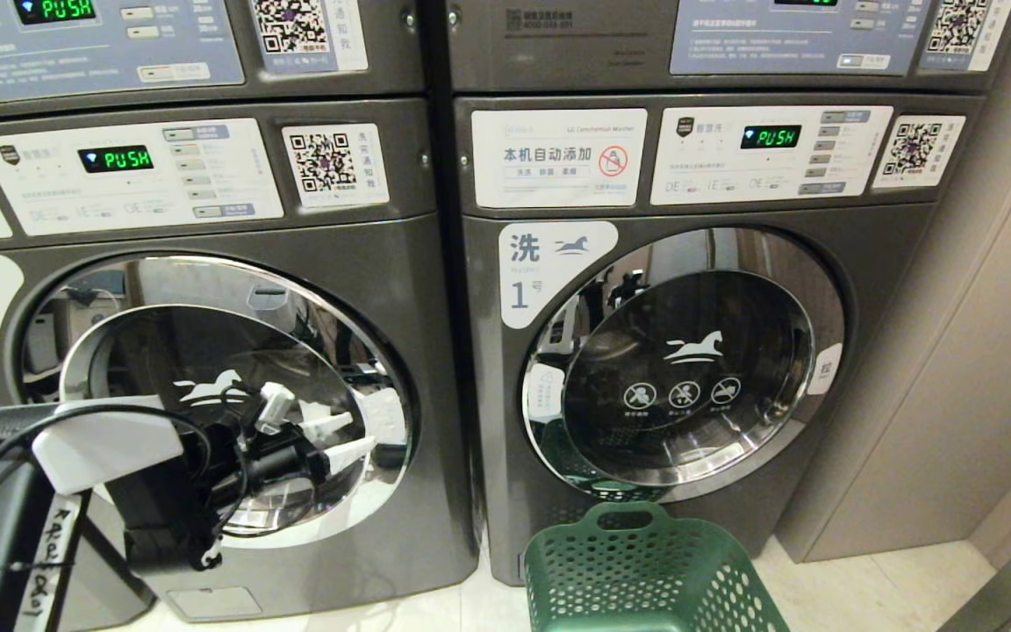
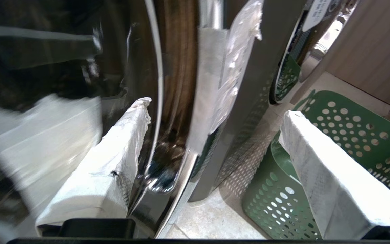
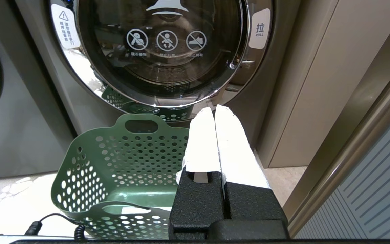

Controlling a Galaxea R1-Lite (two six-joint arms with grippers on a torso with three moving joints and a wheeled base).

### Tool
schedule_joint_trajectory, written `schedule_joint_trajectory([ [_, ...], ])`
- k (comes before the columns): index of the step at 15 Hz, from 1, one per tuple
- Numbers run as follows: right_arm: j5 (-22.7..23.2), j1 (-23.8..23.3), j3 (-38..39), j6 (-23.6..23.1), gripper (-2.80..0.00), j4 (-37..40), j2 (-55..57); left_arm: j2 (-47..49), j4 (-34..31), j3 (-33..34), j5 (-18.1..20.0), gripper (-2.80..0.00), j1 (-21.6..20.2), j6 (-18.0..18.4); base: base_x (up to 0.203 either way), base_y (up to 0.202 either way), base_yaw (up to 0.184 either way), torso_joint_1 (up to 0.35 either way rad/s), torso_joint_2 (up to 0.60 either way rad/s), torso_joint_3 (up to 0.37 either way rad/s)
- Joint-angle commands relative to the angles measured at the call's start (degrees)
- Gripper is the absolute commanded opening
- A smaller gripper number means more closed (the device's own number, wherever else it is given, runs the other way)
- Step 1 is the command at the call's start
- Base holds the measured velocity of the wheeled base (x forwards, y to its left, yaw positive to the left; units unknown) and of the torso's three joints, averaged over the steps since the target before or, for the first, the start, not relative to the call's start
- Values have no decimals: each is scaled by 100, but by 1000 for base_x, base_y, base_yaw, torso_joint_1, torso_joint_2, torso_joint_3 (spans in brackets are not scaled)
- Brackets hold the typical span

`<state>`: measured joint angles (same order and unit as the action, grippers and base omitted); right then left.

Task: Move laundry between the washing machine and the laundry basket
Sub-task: Open the lid of the washing machine

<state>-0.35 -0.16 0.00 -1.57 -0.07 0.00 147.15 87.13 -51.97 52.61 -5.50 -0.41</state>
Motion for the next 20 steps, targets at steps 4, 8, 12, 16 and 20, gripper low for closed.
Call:
schedule_joint_trajectory([
  [4, 0, -2, 0, -3, -280, -1, 9, -447, 54, 720, 23, 0, -415, 14, 0, 0, 0, 0, 0, 0],
  [8, 0, -2, 0, -1, -280, -1, 9, -2154, 54, 2179, -67, 0, -731, 17, 0, 0, 0, 0, 0, 0],
  [12, 0, -2, 0, -1, -280, -1, 9, -4620, -91, 2851, -1484, 0, -908, -41, 0, 0, 0, 0, 0, 0],
  [16, 0, -2, 0, -1, -280, -1, 9, -6907, -483, 2742, -3208, 0, -1757, -120, 0, 0, 0, 0, 0, 0],
  [20, 0, -2, 0, -1, -280, -1, 9, -8877, -1428, 2167, -3453, 0, -2622, -290, 0, 0, 0, 0, 0, 0],
])
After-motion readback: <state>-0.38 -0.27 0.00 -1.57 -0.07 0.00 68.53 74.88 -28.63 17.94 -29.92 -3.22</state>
